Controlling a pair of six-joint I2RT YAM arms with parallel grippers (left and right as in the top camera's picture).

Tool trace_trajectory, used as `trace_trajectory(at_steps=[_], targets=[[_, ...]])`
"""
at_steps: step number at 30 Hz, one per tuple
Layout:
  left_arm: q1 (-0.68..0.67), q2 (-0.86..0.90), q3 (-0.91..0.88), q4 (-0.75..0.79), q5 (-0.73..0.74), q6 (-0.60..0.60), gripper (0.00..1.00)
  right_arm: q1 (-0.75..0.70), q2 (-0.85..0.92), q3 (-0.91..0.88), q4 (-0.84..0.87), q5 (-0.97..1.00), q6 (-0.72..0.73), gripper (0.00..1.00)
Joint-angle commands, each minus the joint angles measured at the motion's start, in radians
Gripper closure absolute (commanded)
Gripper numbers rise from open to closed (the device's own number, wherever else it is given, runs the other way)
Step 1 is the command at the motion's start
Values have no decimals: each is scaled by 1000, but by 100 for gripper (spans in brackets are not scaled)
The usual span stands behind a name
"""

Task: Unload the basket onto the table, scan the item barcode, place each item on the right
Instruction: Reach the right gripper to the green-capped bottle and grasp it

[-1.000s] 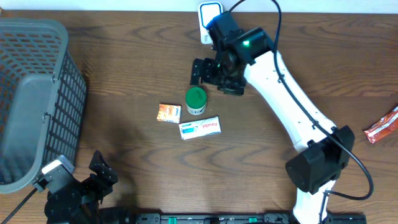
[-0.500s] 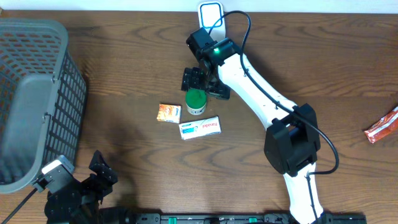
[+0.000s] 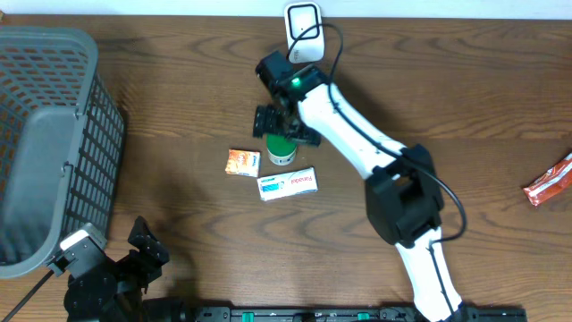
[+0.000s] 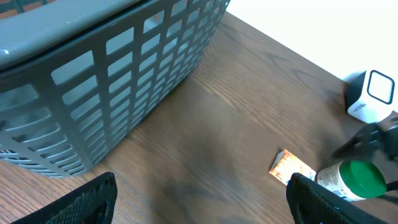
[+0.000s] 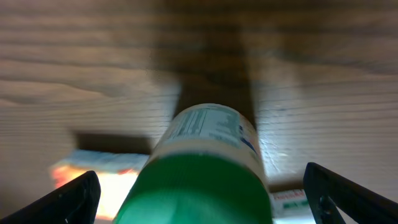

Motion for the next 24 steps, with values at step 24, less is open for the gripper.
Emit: trace_trajectory(at_steps=[24], targets=[[4,-1,0,-2,-9,-9,13,32,59,1,-46,54,-19,25]])
